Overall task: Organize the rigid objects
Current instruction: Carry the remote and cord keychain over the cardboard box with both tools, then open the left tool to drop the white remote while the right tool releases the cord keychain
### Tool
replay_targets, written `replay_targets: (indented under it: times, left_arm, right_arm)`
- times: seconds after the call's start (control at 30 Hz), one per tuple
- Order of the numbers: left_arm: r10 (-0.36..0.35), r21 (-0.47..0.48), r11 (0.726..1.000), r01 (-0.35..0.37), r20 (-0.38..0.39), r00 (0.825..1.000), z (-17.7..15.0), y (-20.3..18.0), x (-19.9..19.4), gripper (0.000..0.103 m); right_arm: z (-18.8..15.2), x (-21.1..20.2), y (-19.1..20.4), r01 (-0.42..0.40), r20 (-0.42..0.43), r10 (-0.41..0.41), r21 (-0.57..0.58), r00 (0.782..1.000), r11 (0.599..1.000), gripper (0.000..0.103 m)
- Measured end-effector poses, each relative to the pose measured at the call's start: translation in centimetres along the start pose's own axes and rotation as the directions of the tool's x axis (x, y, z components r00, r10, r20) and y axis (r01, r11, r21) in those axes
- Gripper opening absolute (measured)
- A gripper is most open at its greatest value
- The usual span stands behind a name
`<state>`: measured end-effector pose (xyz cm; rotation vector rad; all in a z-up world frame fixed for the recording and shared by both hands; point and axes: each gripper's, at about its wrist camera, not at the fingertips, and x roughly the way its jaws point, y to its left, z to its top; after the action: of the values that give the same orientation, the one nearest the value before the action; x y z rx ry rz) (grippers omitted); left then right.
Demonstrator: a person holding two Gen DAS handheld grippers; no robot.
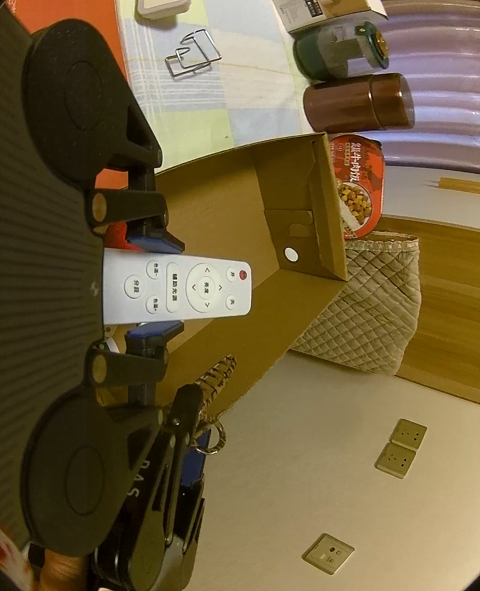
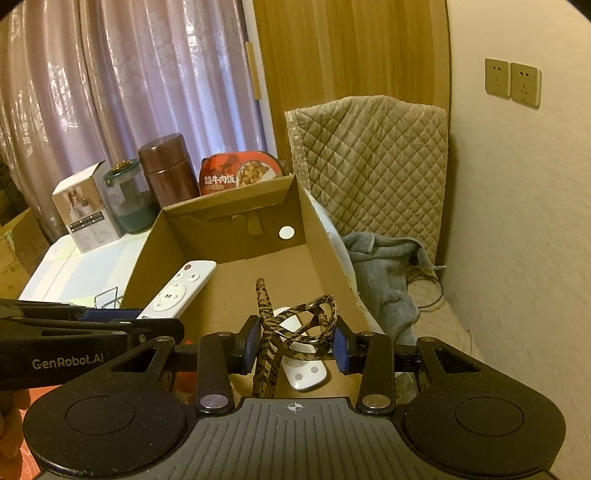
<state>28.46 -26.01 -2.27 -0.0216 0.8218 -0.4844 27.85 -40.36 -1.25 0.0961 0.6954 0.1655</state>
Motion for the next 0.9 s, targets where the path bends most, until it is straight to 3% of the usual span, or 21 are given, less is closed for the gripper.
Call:
replay_targets:
  times: [0.43, 0.9]
  left_arm:
    - [0.055, -0.033, 0.998, -0.053, 0.067, 0.996, 0.0, 2.3, -2.8, 0.034]
    - [0.08, -0.03, 0.996, -0.078, 0.071, 0.994, -0.5, 3.7, -4.7, 0.034]
  right_arm:
    - [-0.2, -0.2, 0.1, -0.008, -0.005, 0.008, 0.005, 1.0, 1.0, 0.037]
    - [0.0, 0.0, 2.5, -0.031, -0.014, 0.031, -0.009, 0.999, 0.999, 0.037]
